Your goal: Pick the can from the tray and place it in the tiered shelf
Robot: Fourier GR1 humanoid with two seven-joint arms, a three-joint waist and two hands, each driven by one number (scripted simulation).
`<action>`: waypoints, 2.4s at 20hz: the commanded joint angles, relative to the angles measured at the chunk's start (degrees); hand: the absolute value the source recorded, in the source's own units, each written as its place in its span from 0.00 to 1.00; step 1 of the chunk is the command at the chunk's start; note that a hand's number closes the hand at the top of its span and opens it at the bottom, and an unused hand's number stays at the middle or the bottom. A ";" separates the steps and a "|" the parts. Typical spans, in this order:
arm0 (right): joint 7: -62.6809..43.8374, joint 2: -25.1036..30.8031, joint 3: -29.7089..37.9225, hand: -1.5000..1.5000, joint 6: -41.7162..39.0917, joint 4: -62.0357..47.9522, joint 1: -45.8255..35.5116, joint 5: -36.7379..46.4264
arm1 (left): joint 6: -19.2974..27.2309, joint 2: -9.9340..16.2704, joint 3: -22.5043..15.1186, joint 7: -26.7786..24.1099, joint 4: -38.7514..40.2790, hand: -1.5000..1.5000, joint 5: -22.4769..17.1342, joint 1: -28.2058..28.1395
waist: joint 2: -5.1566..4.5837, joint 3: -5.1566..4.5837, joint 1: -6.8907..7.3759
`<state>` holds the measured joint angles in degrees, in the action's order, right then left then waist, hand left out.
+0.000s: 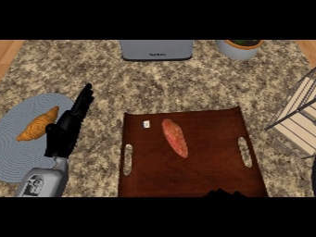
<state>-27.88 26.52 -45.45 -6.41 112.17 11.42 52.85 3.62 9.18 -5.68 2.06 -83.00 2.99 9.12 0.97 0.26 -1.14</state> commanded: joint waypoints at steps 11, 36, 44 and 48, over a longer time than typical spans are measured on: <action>35.37 24.32 13.93 1.00 11.12 22.38 16.84 -26.61 | 1.17 0.50 2.13 -0.85 -0.46 0.50 -0.54 -2.13 | -0.20 0.23 -3.59; 55.18 33.37 88.91 1.00 -9.13 -1.89 23.50 -85.99 | -0.68 0.78 1.34 -0.85 -2.66 0.50 -0.82 -3.05 | -0.31 -0.32 -1.96; 47.21 40.44 97.83 1.00 -17.93 -17.55 12.85 -90.94 | -2.99 0.85 1.43 0.43 -0.08 0.50 -0.50 1.22 | -0.99 -0.30 0.99; 46.16 39.38 93.24 1.00 -16.65 -19.14 6.48 -86.05 | -0.93 -2.12 -0.01 -1.17 1.18 0.50 1.67 0.94 | -1.05 -0.28 1.27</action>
<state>19.92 66.45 49.79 -22.53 95.27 23.13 -35.88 2.75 8.25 -5.30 2.56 -83.62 3.83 9.96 0.05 -0.04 -0.34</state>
